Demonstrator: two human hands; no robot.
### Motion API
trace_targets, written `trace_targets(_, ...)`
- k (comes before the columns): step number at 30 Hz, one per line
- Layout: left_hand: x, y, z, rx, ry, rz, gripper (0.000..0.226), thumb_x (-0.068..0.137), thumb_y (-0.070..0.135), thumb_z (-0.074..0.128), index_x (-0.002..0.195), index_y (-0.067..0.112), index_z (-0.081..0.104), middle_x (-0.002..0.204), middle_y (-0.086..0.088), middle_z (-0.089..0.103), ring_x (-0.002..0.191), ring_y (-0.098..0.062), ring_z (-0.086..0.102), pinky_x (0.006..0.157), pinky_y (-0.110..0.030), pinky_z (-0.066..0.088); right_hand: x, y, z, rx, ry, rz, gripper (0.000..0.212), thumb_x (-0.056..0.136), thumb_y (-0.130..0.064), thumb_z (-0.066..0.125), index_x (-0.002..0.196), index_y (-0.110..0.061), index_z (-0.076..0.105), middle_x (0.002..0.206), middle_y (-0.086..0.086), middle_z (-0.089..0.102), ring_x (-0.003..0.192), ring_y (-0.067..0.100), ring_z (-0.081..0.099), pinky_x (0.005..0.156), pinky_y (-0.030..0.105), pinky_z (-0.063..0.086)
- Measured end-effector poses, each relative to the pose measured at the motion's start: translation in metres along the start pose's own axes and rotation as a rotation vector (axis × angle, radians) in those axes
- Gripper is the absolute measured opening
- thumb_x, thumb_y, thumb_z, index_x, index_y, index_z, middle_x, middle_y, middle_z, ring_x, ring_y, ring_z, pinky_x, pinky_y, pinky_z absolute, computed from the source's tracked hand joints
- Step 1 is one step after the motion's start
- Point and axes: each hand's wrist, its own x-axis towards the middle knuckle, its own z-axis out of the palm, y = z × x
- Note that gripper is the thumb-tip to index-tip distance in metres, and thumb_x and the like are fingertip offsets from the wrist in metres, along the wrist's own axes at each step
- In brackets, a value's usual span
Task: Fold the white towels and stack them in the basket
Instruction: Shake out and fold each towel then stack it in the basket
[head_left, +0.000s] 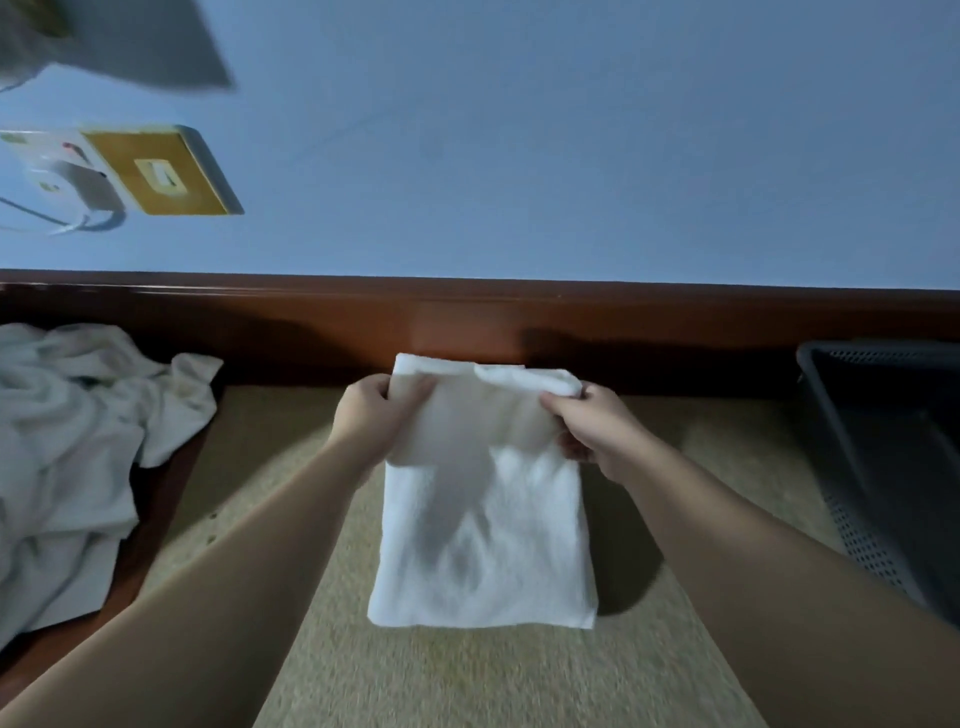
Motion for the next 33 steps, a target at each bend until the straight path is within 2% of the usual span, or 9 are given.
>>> trace_targets(7, 0.078, -0.014, 0.041, 0.114, 0.040, -0.063, 0.048, 0.091, 0.060, 0.066, 0.089, 0.012, 0.072, 0.081, -0.004, 0.072, 0.075, -0.025, 0.068, 0.067, -0.036, 0.055, 0.086, 0.014, 0.025, 0.039, 0.160, 0.106, 0.025, 0.097, -0.031, 0.066, 0.113, -0.012, 0.065, 0.087, 0.010, 0.070, 0.067, 0.023, 0.066, 0.060, 0.033, 0.058)
trace_targets(11, 0.099, -0.028, 0.056, 0.133, 0.019, -0.197, 0.051, 0.090, 0.067, 0.062, 0.107, 0.020, 0.072, 0.091, 0.001, 0.071, 0.083, -0.025, 0.069, 0.081, -0.040, 0.061, 0.105, 0.030, 0.035, 0.158, 0.396, 0.106, 0.030, 0.097, -0.025, 0.069, 0.121, -0.014, 0.054, 0.085, 0.011, 0.074, 0.064, 0.023, 0.074, 0.071, 0.048, 0.066)
trace_targets(14, 0.093, -0.024, 0.061, 0.255, 0.131, -0.207, 0.062, 0.087, 0.070, 0.062, 0.120, 0.017, 0.059, 0.118, -0.007, 0.063, 0.101, -0.031, 0.064, 0.092, -0.045, 0.057, 0.092, 0.027, 0.036, 0.093, 0.562, -0.030, 0.043, 0.095, -0.027, 0.072, 0.127, -0.018, 0.044, 0.084, 0.004, 0.066, 0.076, 0.027, 0.072, 0.078, 0.046, 0.063)
trace_targets(16, 0.071, -0.019, 0.070, 0.420, 0.289, 0.007, 0.059, 0.092, 0.058, 0.065, 0.126, 0.013, 0.051, 0.128, -0.016, 0.050, 0.115, -0.039, 0.053, 0.095, -0.049, 0.049, 0.073, 0.034, 0.042, -0.119, 0.633, -0.283, 0.041, 0.092, -0.017, 0.073, 0.126, -0.011, 0.051, 0.099, 0.008, 0.062, 0.087, 0.028, 0.066, 0.080, 0.040, 0.055)
trace_targets(19, 0.031, -0.029, 0.090, 0.688, 0.235, 0.443, 0.058, 0.098, 0.053, 0.056, 0.148, 0.024, 0.048, 0.149, -0.014, 0.046, 0.134, -0.037, 0.047, 0.105, -0.048, 0.043, 0.051, 0.059, 0.065, -0.452, 0.432, -0.527, 0.049, 0.090, -0.018, 0.068, 0.137, -0.009, 0.056, 0.135, 0.014, 0.055, 0.124, 0.031, 0.058, 0.103, 0.034, 0.046)
trace_targets(22, 0.031, -0.066, 0.098, 0.818, -0.001, 0.380, 0.073, 0.104, 0.065, 0.023, 0.167, 0.032, 0.008, 0.176, 0.002, -0.003, 0.162, -0.017, -0.005, 0.129, -0.035, 0.001, 0.058, 0.080, 0.080, -0.825, 0.192, -0.465, 0.079, 0.098, -0.057, 0.027, 0.165, -0.016, 0.022, 0.174, 0.010, 0.012, 0.161, 0.024, 0.008, 0.130, 0.035, 0.009)
trace_targets(24, 0.041, -0.078, 0.099, 0.820, -0.012, 0.362, 0.076, 0.103, 0.068, 0.013, 0.167, 0.031, -0.007, 0.173, 0.005, -0.017, 0.159, -0.014, -0.019, 0.129, -0.035, -0.010, 0.067, 0.081, 0.081, -0.964, 0.178, -0.481, 0.085, 0.094, -0.063, 0.011, 0.168, -0.021, 0.010, 0.175, 0.008, -0.002, 0.162, 0.022, -0.004, 0.131, 0.036, 0.002)
trace_targets(29, 0.053, -0.075, 0.108, 0.867, -0.050, 0.321, 0.080, 0.103, 0.068, 0.016, 0.167, 0.026, -0.008, 0.173, -0.001, -0.020, 0.159, -0.019, -0.019, 0.130, -0.040, -0.007, 0.076, 0.083, 0.083, -1.039, 0.169, -0.439, 0.082, 0.095, -0.056, 0.022, 0.167, -0.019, 0.015, 0.174, 0.015, 0.002, 0.162, 0.029, 0.002, 0.131, 0.044, 0.010)
trace_targets(33, 0.049, -0.049, 0.088, 0.905, -0.232, 0.224, 0.080, 0.105, 0.064, 0.021, 0.166, 0.025, -0.014, 0.170, -0.002, -0.028, 0.157, -0.021, -0.025, 0.130, -0.045, -0.007, 0.065, 0.056, 0.075, -1.076, -0.001, -0.302, 0.075, 0.106, -0.054, 0.025, 0.167, -0.024, -0.008, 0.172, 0.009, -0.021, 0.159, 0.026, -0.020, 0.130, 0.042, -0.004)
